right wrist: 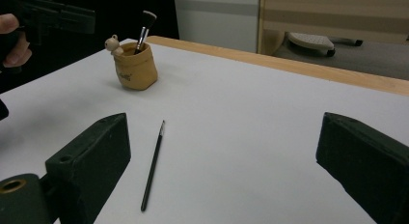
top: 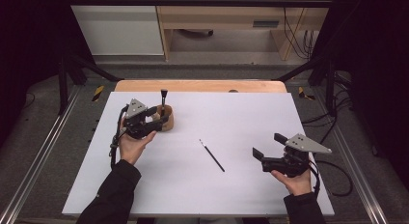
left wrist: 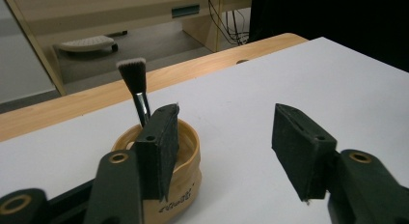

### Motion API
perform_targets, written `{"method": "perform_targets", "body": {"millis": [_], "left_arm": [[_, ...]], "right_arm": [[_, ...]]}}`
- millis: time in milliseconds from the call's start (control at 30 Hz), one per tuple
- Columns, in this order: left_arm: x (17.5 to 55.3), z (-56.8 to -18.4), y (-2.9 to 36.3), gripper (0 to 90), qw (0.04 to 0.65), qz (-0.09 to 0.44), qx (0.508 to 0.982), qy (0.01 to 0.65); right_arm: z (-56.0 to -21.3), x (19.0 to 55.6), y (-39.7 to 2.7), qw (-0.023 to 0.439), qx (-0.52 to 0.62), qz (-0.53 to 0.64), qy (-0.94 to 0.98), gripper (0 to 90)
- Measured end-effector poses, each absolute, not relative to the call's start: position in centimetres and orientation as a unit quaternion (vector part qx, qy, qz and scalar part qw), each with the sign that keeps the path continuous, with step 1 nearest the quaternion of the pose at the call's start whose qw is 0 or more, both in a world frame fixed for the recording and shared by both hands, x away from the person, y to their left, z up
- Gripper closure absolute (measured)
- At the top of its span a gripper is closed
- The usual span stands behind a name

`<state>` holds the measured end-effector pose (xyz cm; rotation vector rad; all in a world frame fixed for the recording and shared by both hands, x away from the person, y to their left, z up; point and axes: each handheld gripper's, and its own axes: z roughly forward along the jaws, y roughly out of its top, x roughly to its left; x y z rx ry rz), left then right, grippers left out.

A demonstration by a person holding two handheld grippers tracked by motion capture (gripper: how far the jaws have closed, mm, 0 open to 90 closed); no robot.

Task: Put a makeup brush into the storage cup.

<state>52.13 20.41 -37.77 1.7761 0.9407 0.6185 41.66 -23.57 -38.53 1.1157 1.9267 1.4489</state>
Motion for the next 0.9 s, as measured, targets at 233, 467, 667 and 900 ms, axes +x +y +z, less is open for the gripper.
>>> {"method": "perform_targets", "body": {"millis": [233, 467, 667, 900], "left_arm": [[50.6, -37.5, 21.1, 33.3, 0.506, 0.25, 0.734, 0.378], [49.0, -37.9, 21.5, 28.1, 0.503, 0.25, 0.742, 0.366], [47.8, -38.3, 21.8, 25.9, 0.504, 0.245, 0.744, 0.365], [46.6, -38.7, 22.0, 21.6, 0.506, 0.242, 0.746, 0.358]], "right_arm": [[-38.4, 41.6, -23.5, 0.241, 0.407, 0.529, 0.704, 5.4], [-38.5, 41.6, -23.7, 0.242, 0.408, 0.529, 0.704, 5.4], [-38.4, 41.6, -23.6, 0.243, 0.407, 0.529, 0.704, 5.4], [-38.4, 41.6, -23.7, 0.243, 0.409, 0.528, 0.704, 5.4]]}}
